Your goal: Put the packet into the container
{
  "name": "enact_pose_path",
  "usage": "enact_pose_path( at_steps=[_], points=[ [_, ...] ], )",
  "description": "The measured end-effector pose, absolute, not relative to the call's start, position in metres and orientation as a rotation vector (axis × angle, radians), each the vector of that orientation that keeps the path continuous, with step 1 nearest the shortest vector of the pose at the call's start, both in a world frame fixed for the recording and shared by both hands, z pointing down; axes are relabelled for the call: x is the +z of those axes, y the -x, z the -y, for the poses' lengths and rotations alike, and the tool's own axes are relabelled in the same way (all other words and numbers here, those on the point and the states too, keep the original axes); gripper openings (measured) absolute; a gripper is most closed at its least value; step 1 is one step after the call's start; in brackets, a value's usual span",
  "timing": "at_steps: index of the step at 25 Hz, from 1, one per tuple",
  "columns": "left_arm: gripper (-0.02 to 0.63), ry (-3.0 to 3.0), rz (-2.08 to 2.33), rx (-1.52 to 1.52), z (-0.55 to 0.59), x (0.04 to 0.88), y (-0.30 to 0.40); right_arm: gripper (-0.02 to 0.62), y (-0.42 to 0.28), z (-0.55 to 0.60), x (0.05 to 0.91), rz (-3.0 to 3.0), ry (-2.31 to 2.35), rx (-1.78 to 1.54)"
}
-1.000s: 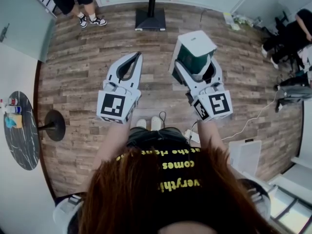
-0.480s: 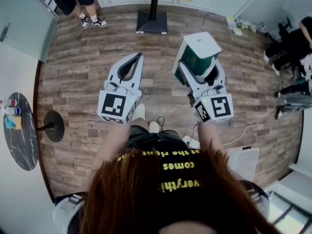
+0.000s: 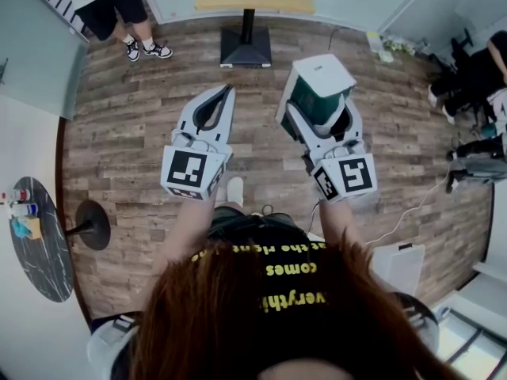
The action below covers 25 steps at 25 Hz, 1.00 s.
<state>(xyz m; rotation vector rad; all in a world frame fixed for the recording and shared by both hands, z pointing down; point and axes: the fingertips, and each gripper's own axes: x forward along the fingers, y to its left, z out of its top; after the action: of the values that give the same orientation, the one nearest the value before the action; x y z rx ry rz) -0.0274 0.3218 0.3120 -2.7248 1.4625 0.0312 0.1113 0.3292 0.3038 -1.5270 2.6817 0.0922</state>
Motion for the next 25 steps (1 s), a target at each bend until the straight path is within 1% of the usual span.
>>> enact_pose_path(
  at_steps=[16,25],
  points=[
    [0.0,2.749,-1.411,0.03,-0.224,0.316,0.07,0.383,-0.07,-0.233,0.307,-2.649,1.608,0.091],
    [0.0,2.761,-1.441,0.038,-0.192,0.32,0.077,0.383,-0.067,-0.198,0.309,-2.663,1.613,0.087]
  ],
)
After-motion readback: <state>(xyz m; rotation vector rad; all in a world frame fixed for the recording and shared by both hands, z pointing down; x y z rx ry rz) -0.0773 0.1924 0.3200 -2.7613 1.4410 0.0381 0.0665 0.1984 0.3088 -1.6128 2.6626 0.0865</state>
